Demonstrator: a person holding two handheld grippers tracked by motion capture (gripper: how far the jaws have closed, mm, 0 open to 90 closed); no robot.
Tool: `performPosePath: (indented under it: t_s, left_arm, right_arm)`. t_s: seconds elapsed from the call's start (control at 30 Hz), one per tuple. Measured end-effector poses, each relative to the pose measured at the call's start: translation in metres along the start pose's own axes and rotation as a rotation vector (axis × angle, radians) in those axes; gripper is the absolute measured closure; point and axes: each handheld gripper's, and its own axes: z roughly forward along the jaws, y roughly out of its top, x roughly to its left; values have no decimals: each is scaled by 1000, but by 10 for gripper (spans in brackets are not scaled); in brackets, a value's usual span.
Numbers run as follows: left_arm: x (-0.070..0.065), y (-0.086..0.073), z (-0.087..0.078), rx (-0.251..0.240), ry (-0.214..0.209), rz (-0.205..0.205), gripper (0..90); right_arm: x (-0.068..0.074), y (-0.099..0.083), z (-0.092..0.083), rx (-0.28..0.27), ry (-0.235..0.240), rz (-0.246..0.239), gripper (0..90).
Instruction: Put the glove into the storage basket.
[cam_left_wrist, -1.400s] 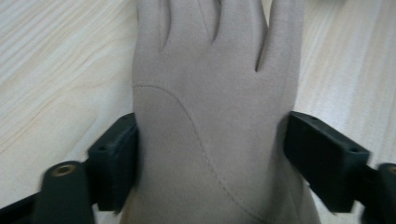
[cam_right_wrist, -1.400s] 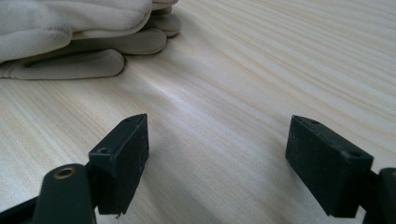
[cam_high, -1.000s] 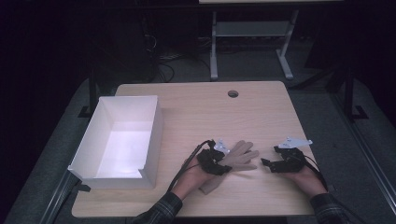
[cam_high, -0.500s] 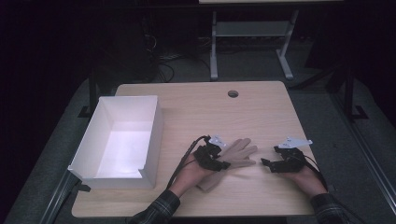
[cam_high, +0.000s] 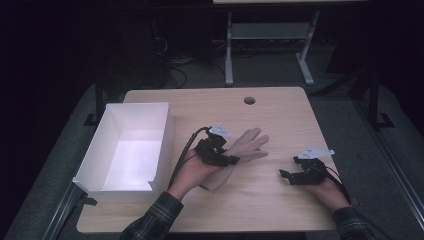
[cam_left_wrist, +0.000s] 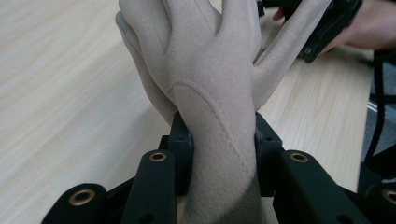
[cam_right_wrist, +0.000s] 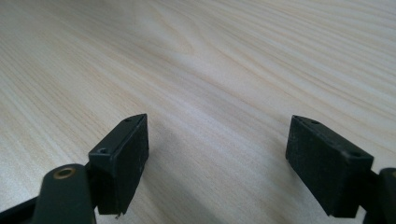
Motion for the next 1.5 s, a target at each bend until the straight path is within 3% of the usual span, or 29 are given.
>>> performPosePath:
  t_s: [0.33,0.43,0.67,0.73,1.1,1.13,1.5]
  left_arm:
    - [12,13,-38,-12,32,-22,678]
    - [18,17,-57,-24,54,-23,677]
    - [28,18,-86,-55,97,-40,676]
    - [33,15,-100,-72,119,-58,676]
    - [54,-7,-143,-100,197,-116,676]
    - [58,-12,-151,-107,220,-129,676]
    - [75,-45,-183,-127,297,-201,676]
  right_arm:
    - [0,0,0,0,1,2,210]
    - [0,0,0,0,0,2,210]
    - [0,0,0,0,0,0,210]
    - [0,0,0,0,0,0,210]
    - [0,0,0,0,-1,1,209]
    - [0,0,0,1,-2,3,209]
    - [0,0,0,1,-2,3,209]
